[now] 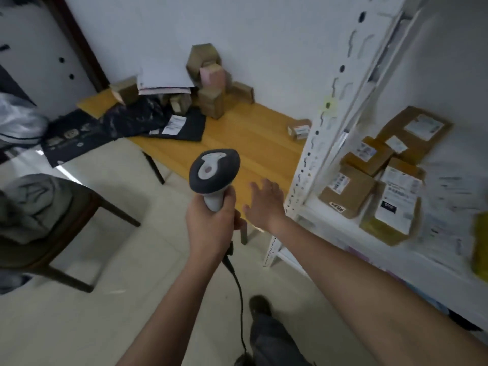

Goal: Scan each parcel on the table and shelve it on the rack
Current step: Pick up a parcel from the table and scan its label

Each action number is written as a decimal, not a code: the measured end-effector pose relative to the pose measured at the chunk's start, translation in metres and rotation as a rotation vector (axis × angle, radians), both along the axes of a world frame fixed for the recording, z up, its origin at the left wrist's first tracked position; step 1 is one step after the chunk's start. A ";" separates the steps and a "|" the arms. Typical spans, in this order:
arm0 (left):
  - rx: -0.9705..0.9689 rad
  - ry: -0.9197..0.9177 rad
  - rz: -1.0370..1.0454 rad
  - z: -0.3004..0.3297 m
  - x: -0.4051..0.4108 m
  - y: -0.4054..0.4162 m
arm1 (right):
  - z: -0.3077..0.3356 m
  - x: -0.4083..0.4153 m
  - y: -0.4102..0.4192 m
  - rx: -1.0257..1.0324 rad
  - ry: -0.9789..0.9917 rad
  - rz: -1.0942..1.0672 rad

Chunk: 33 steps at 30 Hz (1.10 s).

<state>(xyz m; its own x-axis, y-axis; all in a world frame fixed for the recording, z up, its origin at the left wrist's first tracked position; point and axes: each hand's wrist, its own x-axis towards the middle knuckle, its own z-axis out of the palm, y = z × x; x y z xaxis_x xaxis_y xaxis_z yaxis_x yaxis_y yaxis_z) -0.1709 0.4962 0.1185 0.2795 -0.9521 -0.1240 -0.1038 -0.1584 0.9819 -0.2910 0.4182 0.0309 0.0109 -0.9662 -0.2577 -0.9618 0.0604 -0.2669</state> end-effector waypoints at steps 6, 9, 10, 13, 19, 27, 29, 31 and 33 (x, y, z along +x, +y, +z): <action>0.022 -0.009 0.091 -0.012 0.061 -0.078 | -0.014 0.067 -0.098 0.047 -0.039 0.094; 0.002 -0.039 0.146 -0.014 0.088 -0.131 | -0.020 0.104 -0.162 0.028 -0.082 0.132; -0.004 -0.052 0.163 -0.013 0.096 -0.151 | -0.020 0.117 -0.184 0.021 -0.101 0.145; -0.005 -0.090 0.190 -0.005 0.121 -0.206 | -0.018 0.149 -0.242 0.023 -0.149 0.166; 0.008 -0.094 0.231 -0.001 0.160 -0.301 | -0.022 0.179 -0.334 0.031 -0.143 0.169; 0.072 -0.068 0.036 -0.035 0.193 -0.415 | -0.052 0.167 -0.451 0.095 -0.102 -0.102; 0.070 -0.046 -0.012 -0.041 0.203 -0.446 | -0.056 0.162 -0.484 0.074 -0.104 -0.174; 0.076 -0.040 -0.077 -0.046 0.214 -0.476 | -0.061 0.157 -0.515 0.066 -0.113 -0.238; 0.082 -0.039 -0.144 -0.050 0.227 -0.503 | -0.069 0.155 -0.542 0.067 -0.090 -0.269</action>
